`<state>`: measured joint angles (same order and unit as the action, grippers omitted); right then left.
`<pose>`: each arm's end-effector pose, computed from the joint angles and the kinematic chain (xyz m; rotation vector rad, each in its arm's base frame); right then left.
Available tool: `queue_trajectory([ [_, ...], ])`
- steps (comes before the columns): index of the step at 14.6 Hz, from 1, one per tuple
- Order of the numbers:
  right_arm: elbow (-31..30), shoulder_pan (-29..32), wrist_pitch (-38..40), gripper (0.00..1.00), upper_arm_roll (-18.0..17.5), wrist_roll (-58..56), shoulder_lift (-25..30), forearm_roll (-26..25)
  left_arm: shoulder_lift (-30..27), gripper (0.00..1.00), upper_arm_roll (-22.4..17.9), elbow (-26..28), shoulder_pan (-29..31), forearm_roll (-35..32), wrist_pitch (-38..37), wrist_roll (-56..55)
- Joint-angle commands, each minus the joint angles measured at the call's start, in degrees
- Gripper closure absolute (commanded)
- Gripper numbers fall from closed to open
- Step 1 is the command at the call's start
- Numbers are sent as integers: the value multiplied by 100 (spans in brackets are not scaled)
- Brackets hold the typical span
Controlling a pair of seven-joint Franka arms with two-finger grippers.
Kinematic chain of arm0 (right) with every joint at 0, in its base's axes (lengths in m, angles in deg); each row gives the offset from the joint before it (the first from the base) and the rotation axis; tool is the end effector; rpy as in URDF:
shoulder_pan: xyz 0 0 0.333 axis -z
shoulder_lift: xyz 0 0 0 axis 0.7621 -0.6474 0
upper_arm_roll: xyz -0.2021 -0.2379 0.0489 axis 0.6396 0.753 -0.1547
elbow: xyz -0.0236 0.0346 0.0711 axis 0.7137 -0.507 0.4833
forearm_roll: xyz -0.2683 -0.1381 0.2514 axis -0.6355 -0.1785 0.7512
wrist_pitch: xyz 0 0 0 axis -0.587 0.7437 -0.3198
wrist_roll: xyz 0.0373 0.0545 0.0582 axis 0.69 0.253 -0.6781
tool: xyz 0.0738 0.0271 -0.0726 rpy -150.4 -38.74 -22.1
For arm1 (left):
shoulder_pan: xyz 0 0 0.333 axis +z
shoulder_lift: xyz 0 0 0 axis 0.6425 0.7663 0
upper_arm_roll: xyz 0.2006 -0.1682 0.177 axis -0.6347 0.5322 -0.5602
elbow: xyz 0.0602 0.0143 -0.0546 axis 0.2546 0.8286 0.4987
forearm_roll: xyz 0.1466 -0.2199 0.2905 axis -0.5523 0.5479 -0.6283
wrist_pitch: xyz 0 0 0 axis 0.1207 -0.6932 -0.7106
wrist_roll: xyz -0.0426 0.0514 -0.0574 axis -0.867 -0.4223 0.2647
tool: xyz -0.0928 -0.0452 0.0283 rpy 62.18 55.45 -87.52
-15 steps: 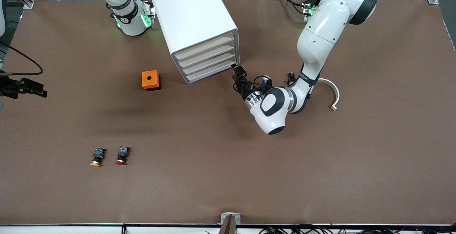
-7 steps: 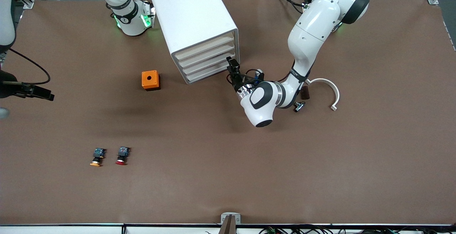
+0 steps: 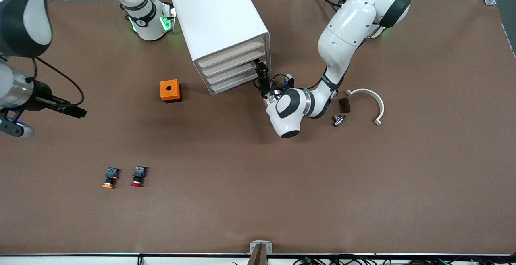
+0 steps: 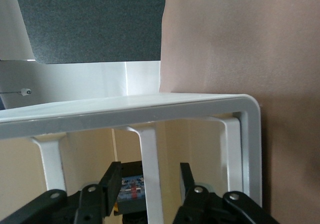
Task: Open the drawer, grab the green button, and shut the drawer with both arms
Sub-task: 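Pull the drawer open with the left gripper while the right gripper approaches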
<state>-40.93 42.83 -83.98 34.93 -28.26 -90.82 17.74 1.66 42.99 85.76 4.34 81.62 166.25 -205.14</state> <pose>0.5972 0.0158 0.5291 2.9808 -0.7416 -0.2190 0.4176 -0.4876 0.1210 -1.1815 -1.6052 1.3545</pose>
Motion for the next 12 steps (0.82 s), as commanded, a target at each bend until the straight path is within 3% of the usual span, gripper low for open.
queue_trajectory([
  [1, 38, -564, 73, 0, 24, 1334, 40, -36, 50, 53, -9, -72, -48, -5, -75, -66],
  [9, -15, -1286, 2, 0, 16, 2217, 14, -10, 59, 82, -9, -72, -206, -23, -75, -84],
  [12, -155, -1296, -41, 0, 24, 2523, 23, 542, 59, 89, -9, -72, -172, 12, -75, -40],
])
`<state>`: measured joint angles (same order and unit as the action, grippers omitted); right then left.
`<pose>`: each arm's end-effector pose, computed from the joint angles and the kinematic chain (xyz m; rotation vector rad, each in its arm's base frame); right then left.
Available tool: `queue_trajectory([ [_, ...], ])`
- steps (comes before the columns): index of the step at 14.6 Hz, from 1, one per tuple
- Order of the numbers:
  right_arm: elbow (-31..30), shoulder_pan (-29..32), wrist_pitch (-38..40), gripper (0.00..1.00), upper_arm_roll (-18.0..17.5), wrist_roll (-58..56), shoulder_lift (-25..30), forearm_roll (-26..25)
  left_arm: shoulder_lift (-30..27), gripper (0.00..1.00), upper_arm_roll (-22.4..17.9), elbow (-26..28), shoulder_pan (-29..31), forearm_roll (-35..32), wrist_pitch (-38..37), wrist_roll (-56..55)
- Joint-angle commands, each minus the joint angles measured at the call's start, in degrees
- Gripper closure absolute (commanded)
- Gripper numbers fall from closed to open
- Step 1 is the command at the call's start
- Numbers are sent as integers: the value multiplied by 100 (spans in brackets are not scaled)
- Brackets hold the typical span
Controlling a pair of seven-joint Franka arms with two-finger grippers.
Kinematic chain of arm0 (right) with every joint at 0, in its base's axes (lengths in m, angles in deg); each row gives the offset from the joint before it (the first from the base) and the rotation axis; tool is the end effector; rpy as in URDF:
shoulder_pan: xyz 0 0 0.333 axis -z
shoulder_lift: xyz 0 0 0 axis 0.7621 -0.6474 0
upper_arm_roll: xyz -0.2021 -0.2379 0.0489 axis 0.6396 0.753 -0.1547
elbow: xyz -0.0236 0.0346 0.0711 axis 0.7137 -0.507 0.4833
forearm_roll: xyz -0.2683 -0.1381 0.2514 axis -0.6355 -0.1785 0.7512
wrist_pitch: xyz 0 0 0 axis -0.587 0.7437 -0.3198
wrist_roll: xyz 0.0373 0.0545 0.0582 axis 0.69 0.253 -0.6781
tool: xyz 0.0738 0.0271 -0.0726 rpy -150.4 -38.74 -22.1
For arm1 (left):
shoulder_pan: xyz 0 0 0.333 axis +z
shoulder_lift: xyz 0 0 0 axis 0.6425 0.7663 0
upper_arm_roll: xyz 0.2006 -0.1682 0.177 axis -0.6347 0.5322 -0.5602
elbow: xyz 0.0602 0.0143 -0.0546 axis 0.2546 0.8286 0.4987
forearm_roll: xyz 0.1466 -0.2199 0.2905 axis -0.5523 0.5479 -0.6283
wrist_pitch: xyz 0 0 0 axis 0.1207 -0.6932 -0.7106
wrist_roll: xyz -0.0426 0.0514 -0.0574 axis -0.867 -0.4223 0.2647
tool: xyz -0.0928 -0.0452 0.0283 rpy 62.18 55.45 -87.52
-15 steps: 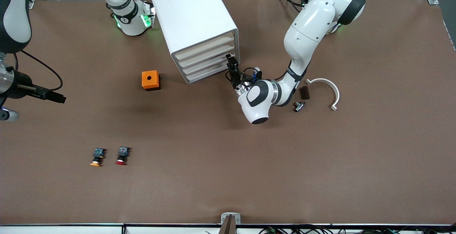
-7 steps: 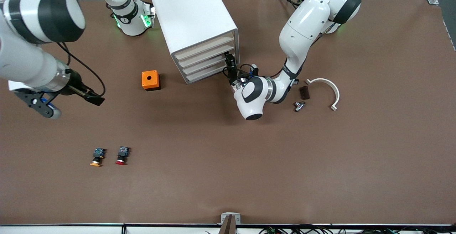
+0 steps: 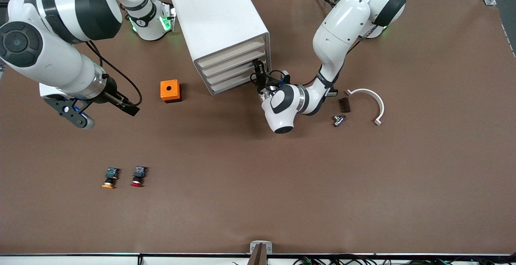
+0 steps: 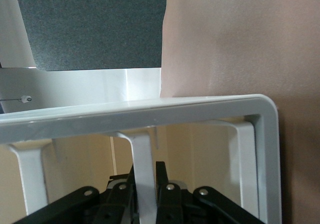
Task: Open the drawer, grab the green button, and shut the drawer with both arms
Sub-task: 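Pull the drawer open with the left gripper while the right gripper approaches, then reach the right gripper into the open drawer toward the green button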
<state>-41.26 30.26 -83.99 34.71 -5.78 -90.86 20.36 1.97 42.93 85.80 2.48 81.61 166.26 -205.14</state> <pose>0.5774 0.1520 0.5260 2.9004 -0.9952 -0.2261 0.4009 -0.4997 0.1172 -1.1961 -1.5792 1.3316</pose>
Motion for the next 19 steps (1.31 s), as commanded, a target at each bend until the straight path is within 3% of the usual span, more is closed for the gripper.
queue_trajectory([
  [1, -192, -47, -136, 0, 46, 399, 27, 300, 29, 90, -11, -77, 14, 31, -67, -40],
  [9, -272, -635, -462, 0, 46, 1269, -52, 467, 55, 90, -20, -94, 383, 57, -58, -119],
  [19, -290, -2225, -1498, 0, 46, 3686, -754, 458, 90, 87, -64, -121, 1279, 497, 187, -119],
])
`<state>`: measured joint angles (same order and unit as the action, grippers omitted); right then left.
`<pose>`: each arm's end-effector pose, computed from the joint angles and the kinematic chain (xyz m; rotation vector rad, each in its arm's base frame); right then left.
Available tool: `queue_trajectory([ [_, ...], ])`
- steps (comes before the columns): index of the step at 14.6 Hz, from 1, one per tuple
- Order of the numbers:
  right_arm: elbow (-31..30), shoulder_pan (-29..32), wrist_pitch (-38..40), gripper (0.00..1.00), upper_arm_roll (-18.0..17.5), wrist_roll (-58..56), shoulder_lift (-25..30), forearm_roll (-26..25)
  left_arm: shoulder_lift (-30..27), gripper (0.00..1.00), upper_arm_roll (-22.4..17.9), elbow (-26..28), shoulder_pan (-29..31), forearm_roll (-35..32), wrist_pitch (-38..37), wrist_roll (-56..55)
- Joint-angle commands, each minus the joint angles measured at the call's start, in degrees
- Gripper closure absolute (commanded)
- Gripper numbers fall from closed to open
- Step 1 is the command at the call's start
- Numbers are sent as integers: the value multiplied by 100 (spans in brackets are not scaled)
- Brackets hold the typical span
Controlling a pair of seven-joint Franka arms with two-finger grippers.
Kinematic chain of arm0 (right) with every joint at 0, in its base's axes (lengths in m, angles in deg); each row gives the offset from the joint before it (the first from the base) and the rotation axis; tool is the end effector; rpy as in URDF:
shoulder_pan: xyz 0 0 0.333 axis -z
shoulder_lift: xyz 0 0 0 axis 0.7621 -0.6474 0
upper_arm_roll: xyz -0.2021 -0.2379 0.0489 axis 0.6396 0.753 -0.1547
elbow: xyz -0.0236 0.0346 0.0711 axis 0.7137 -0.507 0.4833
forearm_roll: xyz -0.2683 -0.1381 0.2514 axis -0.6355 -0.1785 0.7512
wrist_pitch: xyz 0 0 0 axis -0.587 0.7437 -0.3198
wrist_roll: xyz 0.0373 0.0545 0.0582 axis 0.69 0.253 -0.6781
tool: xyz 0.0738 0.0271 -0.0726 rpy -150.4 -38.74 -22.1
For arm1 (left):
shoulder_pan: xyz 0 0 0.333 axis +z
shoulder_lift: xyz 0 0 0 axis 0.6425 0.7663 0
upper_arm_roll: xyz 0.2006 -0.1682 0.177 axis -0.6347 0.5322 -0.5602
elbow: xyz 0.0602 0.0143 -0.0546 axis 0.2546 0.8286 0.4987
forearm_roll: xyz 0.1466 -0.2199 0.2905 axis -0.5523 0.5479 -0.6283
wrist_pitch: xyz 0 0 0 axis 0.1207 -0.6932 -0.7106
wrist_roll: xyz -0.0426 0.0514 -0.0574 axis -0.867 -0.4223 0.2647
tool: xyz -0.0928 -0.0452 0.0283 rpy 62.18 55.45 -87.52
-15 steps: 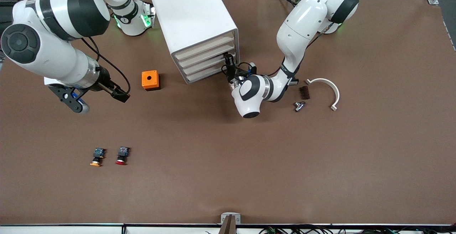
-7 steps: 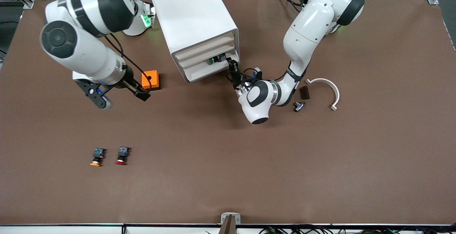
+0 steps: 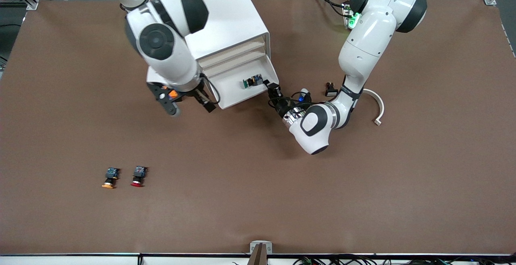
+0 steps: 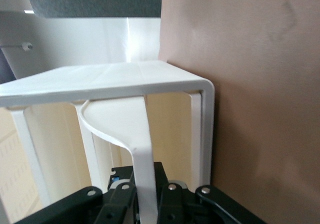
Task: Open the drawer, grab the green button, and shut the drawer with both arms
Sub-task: 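Reach the right gripper into the open drawer toward the green button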
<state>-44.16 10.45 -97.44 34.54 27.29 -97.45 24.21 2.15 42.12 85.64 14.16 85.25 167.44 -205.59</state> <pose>0.5193 0.3667 0.4492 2.7801 -1.3676 -0.1733 0.5030 -0.4078 0.1176 -1.0051 -1.7775 1.5154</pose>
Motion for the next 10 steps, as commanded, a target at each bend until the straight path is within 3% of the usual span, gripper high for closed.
queue_trajectory([
  [1, 0, -385, -311, 0, 63, 580, -131, 73, 81, 87, 16, -104, 164, 124, 104, -75],
  [4, 9, -833, -689, 0, 63, 1204, -421, 73, 81, 79, 16, -104, 253, 124, 122, -5],
  [5, 9, -956, -795, 0, 63, 1415, -535, 73, 81, 67, 7, -104, 261, 124, 148, 48],
  [7, 27, -1106, -910, 0, 63, 1557, -702, 64, 28, 25, 7, -113, 314, 115, 201, 782],
  [8, 27, -1203, -1041, 0, 63, 1697, -807, 72, 2, 12, 16, -113, 393, 124, 201, 1335],
  [10, 27, -1379, -1269, 0, 63, 1961, -1018, 55, -33, 2, 34, -209, 516, 124, 192, 2111],
])
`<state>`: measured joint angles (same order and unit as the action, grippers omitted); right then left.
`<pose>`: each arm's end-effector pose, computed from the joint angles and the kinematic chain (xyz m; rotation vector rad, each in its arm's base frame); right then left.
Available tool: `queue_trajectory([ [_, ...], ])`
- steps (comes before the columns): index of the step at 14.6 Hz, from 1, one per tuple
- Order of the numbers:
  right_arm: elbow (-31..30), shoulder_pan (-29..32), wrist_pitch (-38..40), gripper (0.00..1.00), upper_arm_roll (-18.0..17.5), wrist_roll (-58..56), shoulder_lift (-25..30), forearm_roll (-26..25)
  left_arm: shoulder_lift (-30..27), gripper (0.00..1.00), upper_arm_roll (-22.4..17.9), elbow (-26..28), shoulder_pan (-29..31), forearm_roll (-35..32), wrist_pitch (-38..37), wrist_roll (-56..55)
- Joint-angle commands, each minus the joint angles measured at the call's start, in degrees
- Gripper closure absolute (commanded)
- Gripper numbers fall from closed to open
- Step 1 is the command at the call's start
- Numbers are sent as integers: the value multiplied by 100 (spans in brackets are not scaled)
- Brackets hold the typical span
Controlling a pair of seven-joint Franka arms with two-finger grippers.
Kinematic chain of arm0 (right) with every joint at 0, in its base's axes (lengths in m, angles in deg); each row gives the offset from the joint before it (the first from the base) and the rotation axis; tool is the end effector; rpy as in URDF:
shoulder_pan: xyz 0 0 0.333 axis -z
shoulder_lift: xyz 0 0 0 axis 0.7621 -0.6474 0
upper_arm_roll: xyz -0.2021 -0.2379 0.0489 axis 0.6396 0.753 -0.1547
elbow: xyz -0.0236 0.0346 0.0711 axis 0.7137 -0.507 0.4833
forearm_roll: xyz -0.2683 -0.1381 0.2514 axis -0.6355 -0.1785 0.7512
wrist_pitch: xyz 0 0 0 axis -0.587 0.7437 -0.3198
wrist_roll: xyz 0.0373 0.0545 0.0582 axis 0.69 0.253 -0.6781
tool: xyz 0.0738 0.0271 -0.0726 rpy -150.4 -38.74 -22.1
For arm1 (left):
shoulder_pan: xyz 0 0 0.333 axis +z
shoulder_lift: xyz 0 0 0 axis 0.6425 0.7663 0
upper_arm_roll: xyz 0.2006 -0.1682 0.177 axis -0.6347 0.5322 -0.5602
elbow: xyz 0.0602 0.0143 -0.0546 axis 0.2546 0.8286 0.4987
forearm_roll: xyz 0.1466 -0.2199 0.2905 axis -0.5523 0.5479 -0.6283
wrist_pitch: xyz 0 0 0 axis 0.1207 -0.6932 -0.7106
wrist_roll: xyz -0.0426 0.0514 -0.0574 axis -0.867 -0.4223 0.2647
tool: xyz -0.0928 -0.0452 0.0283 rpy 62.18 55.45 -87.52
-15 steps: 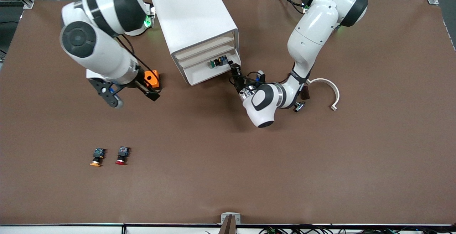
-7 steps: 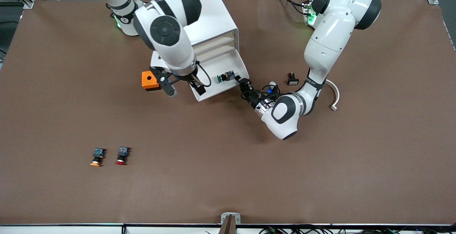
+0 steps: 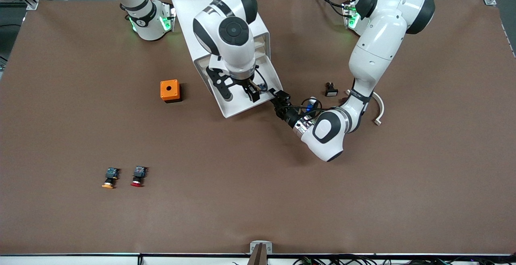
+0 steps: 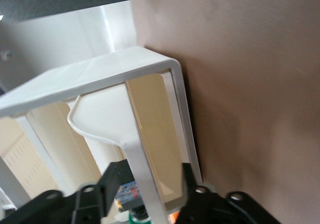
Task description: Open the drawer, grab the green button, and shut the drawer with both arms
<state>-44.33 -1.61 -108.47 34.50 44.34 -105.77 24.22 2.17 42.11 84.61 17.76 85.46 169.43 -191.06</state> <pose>0.4539 0.4899 0.3687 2.7220 -1.5097 -0.1058 0.5374 -0.3773 0.1213 -1.2496 -1.8045 1.6981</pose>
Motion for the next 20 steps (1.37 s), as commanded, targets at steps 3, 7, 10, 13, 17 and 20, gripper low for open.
queue_trajectory([
  [3, 53, -287, -308, 0, 68, 432, -380, 63, -88, 1, 35, -212, 288, 95, -6, 968],
  [7, 62, -428, -405, 0, 68, 591, -512, 107, -185, 0, -245, -466, 262, -45, -6, 2116],
  [10, 62, -524, -432, 0, 68, 723, -583, 107, -185, 0, -483, -730, 78, -554, 72, 3495],
  [13, 62, -542, -554, 0, 68, 793, -661, 116, -299, 0, -712, -757, -203, -1160, 467, 4578],
  [17, 88, -630, -792, 0, 68, 951, -916, 125, -466, 0, -1203, -818, -739, -1575, 1328, 5309],
  [20, 106, -630, -731, 0, 68, 925, -943, 116, -493, 1, -1608, -889, -1108, -1654, 1829, 5678],
])
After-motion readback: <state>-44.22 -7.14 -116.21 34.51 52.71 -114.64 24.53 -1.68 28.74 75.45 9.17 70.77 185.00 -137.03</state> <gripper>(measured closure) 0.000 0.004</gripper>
